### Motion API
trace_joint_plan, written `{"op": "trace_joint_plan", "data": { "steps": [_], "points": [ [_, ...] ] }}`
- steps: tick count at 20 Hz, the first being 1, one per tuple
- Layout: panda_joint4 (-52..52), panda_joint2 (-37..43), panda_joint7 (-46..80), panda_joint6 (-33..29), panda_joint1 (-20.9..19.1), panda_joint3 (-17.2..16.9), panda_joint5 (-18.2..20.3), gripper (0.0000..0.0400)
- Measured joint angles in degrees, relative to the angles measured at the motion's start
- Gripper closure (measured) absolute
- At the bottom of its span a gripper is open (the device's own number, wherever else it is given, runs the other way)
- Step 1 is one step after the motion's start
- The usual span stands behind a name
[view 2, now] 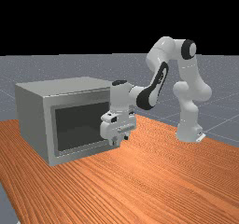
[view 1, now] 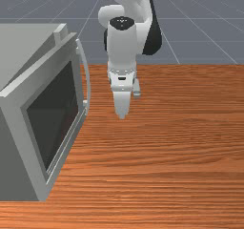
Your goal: Open the microwave
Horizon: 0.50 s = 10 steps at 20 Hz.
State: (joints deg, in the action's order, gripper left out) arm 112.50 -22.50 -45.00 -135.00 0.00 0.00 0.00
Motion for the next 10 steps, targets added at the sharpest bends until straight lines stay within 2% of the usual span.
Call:
{"op": "trace_joint_plan", "data": {
  "steps": [1,2,3,5,6,7,8,10],
  "points": [
    [0.0,0.0,0.0,0.0,0.0,0.0,0.0,0.0151],
    [0.1,0.2,1.0,0.2,0.1,-0.2,0.1,0.0092],
    [0.2,0.3,1.7,0.3,0.2,-0.3,0.1,0.0056],
    [0.2,0.5,2.3,0.4,0.2,-0.5,0.2,0.0021],
    [5.3,6.0,13.6,3.5,1.1,-2.6,-0.7,0.0167],
    [7.3,11.3,25.2,6.4,1.1,-4.7,-1.2,0.0257],
    [8.2,14.7,37.6,8.1,0.9,-6.3,-1.7,0.0312],
    [9.0,17.5,64.3,10.4,1.2,-8.0,-2.4,0.0367]
  ]
}}
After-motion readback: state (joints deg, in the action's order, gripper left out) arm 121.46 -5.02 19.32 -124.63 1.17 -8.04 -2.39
